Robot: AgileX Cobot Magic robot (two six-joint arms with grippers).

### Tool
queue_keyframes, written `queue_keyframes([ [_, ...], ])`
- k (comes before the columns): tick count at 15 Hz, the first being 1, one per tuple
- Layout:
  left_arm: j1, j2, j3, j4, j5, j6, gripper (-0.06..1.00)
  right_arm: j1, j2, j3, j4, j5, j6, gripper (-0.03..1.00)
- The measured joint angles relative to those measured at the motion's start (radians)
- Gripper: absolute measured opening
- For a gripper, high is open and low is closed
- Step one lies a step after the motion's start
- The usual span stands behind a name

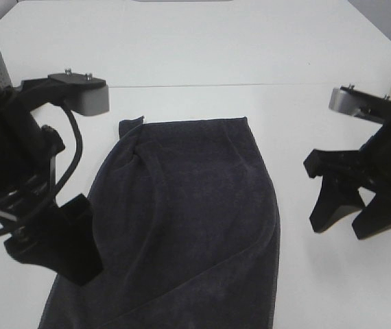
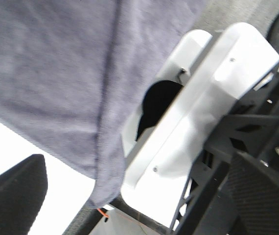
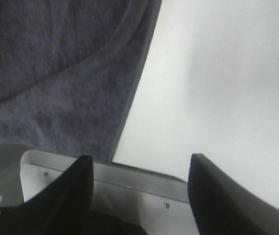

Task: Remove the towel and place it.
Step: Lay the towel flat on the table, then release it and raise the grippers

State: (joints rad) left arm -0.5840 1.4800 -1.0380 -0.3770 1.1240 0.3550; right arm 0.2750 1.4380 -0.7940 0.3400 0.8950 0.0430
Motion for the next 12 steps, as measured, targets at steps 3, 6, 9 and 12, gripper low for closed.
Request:
queue_keyframes([
  [3, 0.132, 0.005, -0.043, 0.029, -0.011, -0.047, 0.93, -0.121, 0.000, -0.070, 0.090, -0.022, -0.122, 0.56],
  [6, 0.321, 0.045, -0.045, 0.026, -0.031, -0.042, 0.94, -0.243, 0.000, -0.119, 0.248, -0.023, -0.294, 0.56],
  [9, 0.393, 0.094, -0.065, 0.026, -0.041, -0.025, 0.94, -0.257, 0.000, -0.137, 0.266, -0.023, -0.325, 0.56],
  [12, 0.444, 0.212, -0.160, 0.023, -0.054, 0.005, 0.94, -0.257, 0.061, -0.196, 0.272, 0.000, -0.365, 0.56],
])
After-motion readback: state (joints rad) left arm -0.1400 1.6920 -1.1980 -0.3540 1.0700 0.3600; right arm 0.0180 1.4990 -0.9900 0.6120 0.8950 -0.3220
